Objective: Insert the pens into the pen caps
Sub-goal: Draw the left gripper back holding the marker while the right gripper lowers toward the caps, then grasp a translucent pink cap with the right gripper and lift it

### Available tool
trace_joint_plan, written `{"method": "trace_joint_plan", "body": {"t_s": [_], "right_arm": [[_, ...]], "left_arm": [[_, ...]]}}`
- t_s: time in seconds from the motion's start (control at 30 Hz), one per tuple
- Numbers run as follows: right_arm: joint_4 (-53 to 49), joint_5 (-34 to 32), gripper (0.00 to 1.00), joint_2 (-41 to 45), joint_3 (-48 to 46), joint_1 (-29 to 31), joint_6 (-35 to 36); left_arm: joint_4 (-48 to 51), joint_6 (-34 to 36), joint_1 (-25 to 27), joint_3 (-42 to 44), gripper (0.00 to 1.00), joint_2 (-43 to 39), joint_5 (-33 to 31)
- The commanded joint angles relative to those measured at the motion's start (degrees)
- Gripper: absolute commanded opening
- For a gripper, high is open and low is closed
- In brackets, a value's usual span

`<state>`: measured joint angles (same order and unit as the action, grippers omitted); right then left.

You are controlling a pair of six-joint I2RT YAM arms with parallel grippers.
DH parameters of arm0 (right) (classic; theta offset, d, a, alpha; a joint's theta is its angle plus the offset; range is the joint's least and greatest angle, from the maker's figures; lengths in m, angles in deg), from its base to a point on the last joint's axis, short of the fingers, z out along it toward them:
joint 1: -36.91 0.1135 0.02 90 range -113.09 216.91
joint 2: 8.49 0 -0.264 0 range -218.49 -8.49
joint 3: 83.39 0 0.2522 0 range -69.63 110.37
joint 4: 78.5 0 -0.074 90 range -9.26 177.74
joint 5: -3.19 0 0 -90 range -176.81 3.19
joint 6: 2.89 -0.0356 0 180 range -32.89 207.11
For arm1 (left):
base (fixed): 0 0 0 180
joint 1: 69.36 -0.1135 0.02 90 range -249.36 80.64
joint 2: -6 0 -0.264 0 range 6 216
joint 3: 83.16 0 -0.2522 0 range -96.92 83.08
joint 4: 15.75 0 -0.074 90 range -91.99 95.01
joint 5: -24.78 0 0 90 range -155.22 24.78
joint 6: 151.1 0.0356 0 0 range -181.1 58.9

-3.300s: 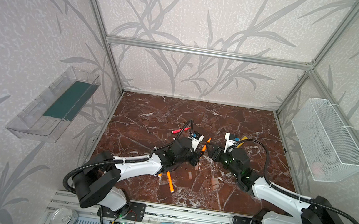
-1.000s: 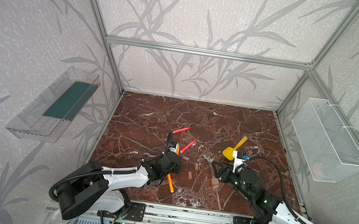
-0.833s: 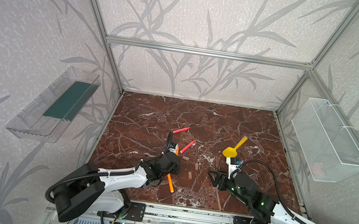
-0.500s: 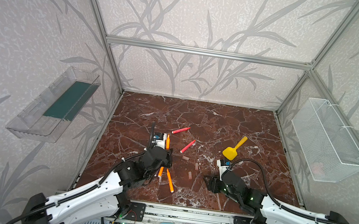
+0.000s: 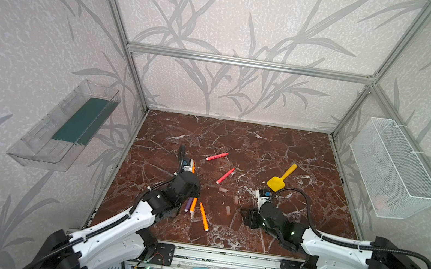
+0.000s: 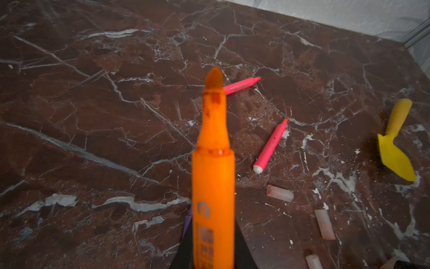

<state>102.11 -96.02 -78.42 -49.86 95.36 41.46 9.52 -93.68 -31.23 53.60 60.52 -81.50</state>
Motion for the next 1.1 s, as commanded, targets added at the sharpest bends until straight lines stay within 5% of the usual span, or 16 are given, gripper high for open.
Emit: {"method": "trace_joint_plan", "body": {"t_s": [0.0, 0.3, 0.57, 1.07], "right_arm": [[1.4, 1.4, 0.61, -5.1, 5.5, 1.4, 1.0], [-17.7, -7.3, 0.54, -19.2, 25.1, 1.4, 8.8], [-24.9, -17.4, 0.51, -27.5, 32.6, 0.9, 13.9], [-24.2, -12.1, 0.29, -33.1, 33.6, 0.7, 13.7]], "left_arm": [[-9.5, 2.1, -0.2, 0.9, 0.0, 1.7, 4.5], [-12.0, 1.5, -0.3, 1.9, 0.0, 1.9, 7.7], [-12.3, 2.1, -0.4, -0.8, 0.0, 6.0, 11.9], [-9.8, 1.7, -0.4, -0.8, 0.0, 5.1, 7.5]]}}
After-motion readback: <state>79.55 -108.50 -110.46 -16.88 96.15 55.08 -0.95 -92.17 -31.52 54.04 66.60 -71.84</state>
